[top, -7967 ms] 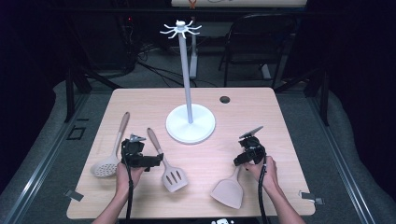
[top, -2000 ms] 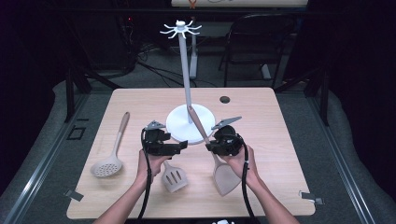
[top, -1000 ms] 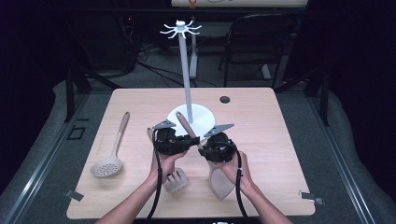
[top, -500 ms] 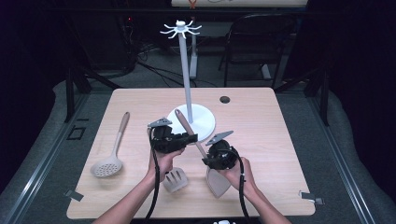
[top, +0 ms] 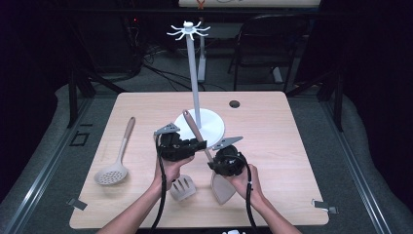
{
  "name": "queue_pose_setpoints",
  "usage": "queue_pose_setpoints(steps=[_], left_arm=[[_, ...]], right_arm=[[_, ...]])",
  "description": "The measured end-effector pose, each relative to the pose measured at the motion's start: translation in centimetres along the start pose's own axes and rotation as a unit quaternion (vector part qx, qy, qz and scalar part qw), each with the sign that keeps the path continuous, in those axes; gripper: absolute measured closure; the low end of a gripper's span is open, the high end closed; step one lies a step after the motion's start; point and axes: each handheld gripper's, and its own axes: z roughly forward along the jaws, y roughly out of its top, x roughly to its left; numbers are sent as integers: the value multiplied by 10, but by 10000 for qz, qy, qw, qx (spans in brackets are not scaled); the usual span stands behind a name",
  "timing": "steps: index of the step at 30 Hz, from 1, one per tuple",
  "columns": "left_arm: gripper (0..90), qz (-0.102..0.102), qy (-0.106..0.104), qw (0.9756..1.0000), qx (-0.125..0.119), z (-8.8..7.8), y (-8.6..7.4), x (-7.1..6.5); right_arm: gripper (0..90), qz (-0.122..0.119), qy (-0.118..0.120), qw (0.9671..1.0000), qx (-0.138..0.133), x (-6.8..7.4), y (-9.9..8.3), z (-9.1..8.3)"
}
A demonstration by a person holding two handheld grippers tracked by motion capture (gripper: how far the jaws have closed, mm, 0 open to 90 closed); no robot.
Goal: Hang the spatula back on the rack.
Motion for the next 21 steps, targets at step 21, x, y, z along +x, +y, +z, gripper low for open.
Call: queue_pose_setpoints(steps=[21], left_arm=[[772, 64, -305, 9994, -170, -1, 8, -13]], right_arm=[[680, 112, 96, 9985, -534, -2, 1, -13]])
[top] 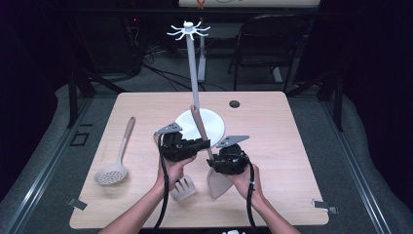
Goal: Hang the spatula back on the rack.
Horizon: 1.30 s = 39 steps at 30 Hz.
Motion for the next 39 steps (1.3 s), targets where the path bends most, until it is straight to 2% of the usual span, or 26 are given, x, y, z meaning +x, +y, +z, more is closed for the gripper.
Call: queue_pose_setpoints(steps=[5, 6, 10, 12, 17, 22, 25, 27, 30, 33, 39], left_arm=[[775, 164, -39, 9998, 42, -2, 6, 0], [775, 176, -56, 9998, 40, -2, 6, 0], [774, 315, -56, 9995, 58, -5, 12, 1], [774, 333, -67, 9994, 21, -5, 15, 1], [774, 433, -93, 9990, 24, -6, 20, 1], [774, 567, -51, 9983, 76, -6, 26, 2], [774, 649, -16, 9978, 117, -6, 31, 3], [774, 718, 43, 9973, 135, -6, 33, 3], [774, 793, 87, 9967, 110, -6, 38, 5], [773, 848, 129, 9962, 133, -7, 42, 7], [774, 976, 231, 9949, 70, -11, 52, 12]], right_arm=[[534, 84, 41, 9999, -41, -6, -3, -10], [483, 98, 38, 9999, -27, -8, -4, -12], [337, 143, -48, 9999, 10, -14, -7, -19], [302, 229, -62, 9997, -38, -17, -10, -22], [174, 202, -203, 9995, 121, -24, -19, -26], [143, 282, -272, 9990, 195, -34, -29, -34], [139, 260, -450, 9984, 225, -39, -38, -40], [130, 354, -454, 9980, 254, -44, -41, -43], [118, 413, -479, 9977, 244, -49, -42, -42], [105, 542, -428, 9968, 392, -55, -44, -37], [87, 582, -396, 9963, 485, -58, -47, -32]])
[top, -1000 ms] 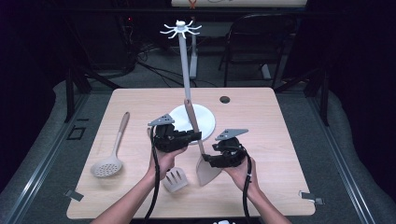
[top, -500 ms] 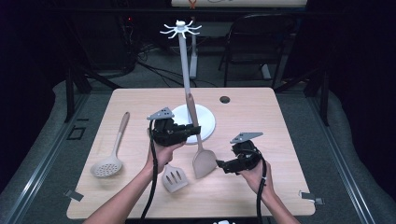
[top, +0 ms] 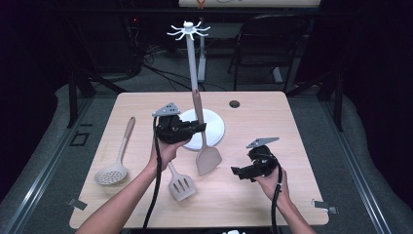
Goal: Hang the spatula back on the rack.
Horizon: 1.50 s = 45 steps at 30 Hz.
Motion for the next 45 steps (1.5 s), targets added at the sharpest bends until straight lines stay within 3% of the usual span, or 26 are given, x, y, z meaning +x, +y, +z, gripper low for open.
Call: queue_pose_setpoints(steps=[7, 23, 45], left_arm=[[773, 127, 3, 9999, -47, -5, 14, 8], [773, 406, -164, 9990, -5, -5, 39, 19], [773, 511, -216, 9985, -6, 4, 79, 37]], right_arm=[[18, -64, 80, 9999, 38, 3, 1, 1], [13, -80, 85, 9999, 45, 3, 1, 1], [16, -113, 50, 9998, 144, 1, 1, 1]])
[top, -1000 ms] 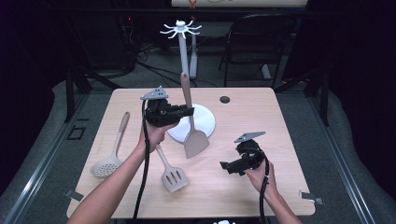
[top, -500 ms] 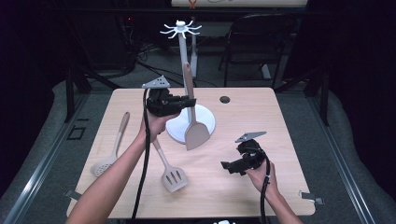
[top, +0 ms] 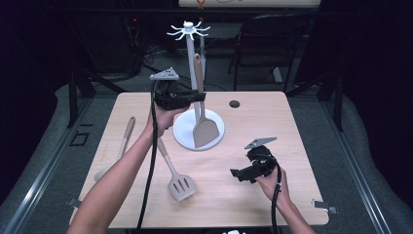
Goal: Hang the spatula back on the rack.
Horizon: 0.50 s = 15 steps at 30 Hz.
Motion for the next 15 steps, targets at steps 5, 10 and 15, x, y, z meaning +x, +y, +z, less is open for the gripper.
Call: queue_pose_setpoints(steps=[5, 10, 15], left_arm=[[773, -10, -14, 10000, -31, 0, 9, 4], [773, 15, -9, 10000, -56, 0, 17, 6], [773, -13, 0, 10000, -33, 0, 24, 10]], right_arm=[[16, 15, 4, 10000, 8, 0, 0, 0], [16, -36, 6, 10000, 31, -1, 0, 1], [16, -13, -19, 10000, 24, -1, -1, 0]])
